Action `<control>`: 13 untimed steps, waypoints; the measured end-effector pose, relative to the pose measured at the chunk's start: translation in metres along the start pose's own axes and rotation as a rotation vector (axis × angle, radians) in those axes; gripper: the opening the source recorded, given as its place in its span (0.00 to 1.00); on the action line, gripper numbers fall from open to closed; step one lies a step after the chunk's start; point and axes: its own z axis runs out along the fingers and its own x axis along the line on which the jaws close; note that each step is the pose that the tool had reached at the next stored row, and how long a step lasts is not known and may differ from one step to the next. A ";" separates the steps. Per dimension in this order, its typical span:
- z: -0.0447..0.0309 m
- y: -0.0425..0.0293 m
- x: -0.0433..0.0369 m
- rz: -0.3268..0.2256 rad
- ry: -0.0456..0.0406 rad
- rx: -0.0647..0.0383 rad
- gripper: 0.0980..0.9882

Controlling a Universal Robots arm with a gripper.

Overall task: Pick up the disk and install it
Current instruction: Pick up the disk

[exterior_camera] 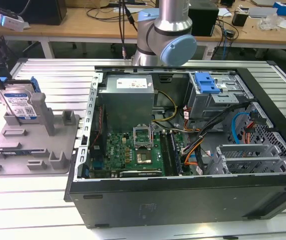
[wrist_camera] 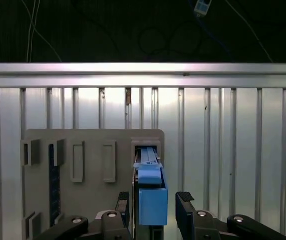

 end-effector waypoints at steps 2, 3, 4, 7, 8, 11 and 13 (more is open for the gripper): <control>0.0009 0.0006 0.0000 -0.006 -0.0001 0.002 0.45; 0.0013 0.0007 0.0000 -0.008 -0.0001 0.003 0.45; 0.0017 0.0009 0.0000 -0.011 -0.0001 0.004 0.45; 0.0029 0.0012 0.0000 -0.019 -0.0002 0.005 0.45; 0.0032 0.0014 0.0000 -0.021 -0.0002 0.006 0.45; 0.0042 0.0029 -0.0002 -0.025 -0.0003 0.007 0.45; 0.0045 0.0051 -0.0001 -0.025 -0.0003 0.007 0.45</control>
